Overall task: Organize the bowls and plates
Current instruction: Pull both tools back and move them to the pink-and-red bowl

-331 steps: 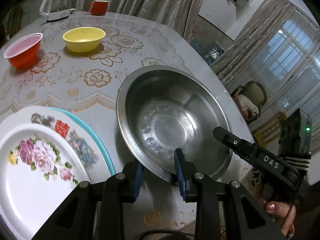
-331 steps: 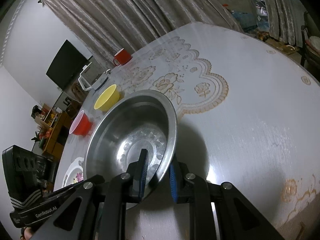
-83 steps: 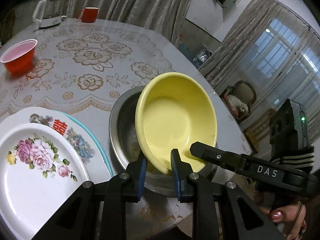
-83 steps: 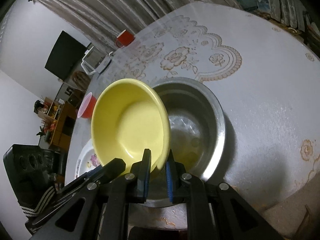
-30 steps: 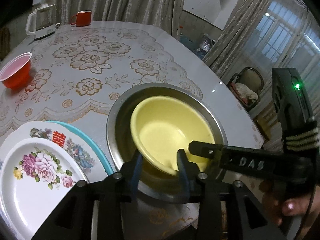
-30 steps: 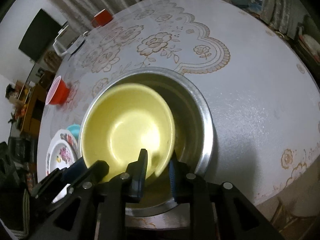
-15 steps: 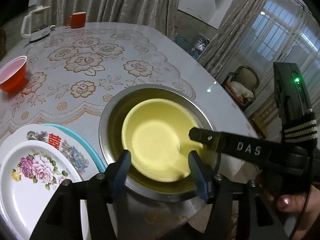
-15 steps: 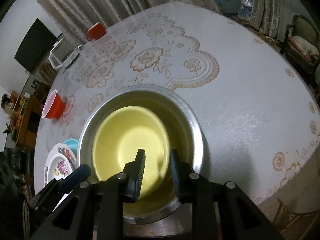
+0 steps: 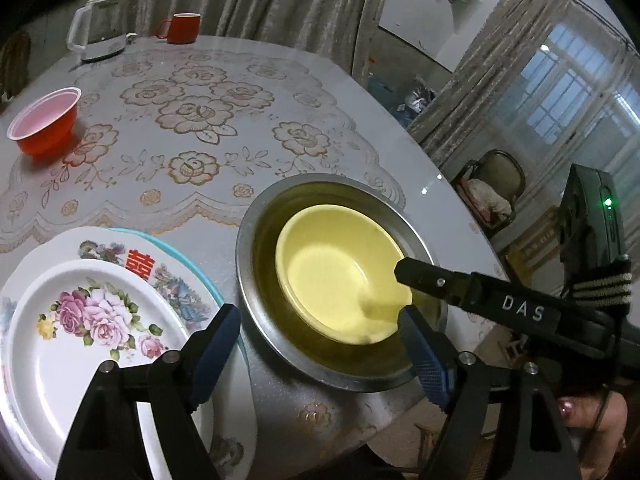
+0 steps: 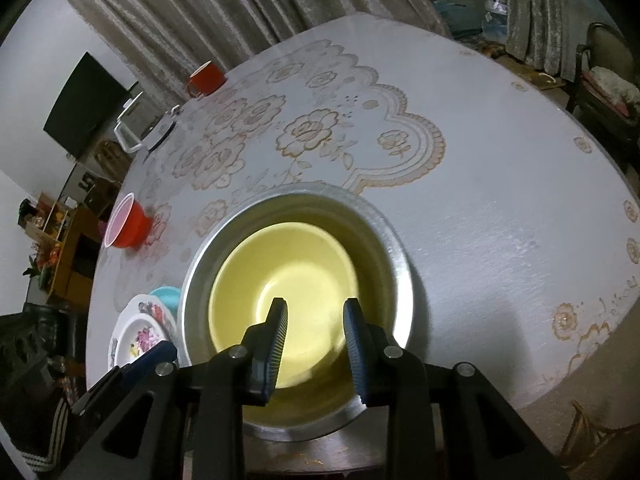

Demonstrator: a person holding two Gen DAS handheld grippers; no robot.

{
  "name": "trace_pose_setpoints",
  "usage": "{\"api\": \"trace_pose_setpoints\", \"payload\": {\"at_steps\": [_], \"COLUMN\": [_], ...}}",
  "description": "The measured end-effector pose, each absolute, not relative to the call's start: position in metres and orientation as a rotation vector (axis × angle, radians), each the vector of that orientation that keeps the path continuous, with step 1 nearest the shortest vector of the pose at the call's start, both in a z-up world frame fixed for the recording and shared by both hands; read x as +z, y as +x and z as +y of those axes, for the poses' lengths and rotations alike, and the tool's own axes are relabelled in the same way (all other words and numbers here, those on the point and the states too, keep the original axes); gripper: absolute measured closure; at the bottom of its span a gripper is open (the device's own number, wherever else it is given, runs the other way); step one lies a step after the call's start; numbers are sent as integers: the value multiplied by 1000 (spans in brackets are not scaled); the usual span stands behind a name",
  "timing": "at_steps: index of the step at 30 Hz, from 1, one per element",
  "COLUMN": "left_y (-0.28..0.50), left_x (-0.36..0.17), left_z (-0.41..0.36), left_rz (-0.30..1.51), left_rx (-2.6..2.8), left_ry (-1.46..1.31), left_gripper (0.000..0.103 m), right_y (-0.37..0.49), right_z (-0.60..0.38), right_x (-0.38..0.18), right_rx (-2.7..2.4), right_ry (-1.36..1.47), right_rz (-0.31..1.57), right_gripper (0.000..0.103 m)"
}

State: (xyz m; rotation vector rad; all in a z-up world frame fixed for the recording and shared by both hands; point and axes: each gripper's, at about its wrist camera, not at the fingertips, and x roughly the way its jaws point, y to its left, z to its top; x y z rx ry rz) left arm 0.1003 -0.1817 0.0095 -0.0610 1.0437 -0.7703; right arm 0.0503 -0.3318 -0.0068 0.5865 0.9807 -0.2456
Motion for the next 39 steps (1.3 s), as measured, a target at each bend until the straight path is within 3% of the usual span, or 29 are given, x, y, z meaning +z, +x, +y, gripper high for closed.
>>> {"api": "trace_pose_setpoints", "payload": {"at_steps": [12,27,39], "left_y": [117,195,257], "left_x": [19,47,25], "left_z": [-164,-72,2], "left_rz": [1104,1017,1019], "left_rx": [-834,-654,-456], "left_ry": [-146,-257,-364], "left_gripper": [19,14,13], "right_y": [54,76,142], "right_z": [-326,-321,-279], "right_x": [-8,7,-3], "right_rx": [-235,-218,-13], "right_ry": [568,499,404], "right_rz": [999,975,1074], "right_gripper": [74,74,71]}}
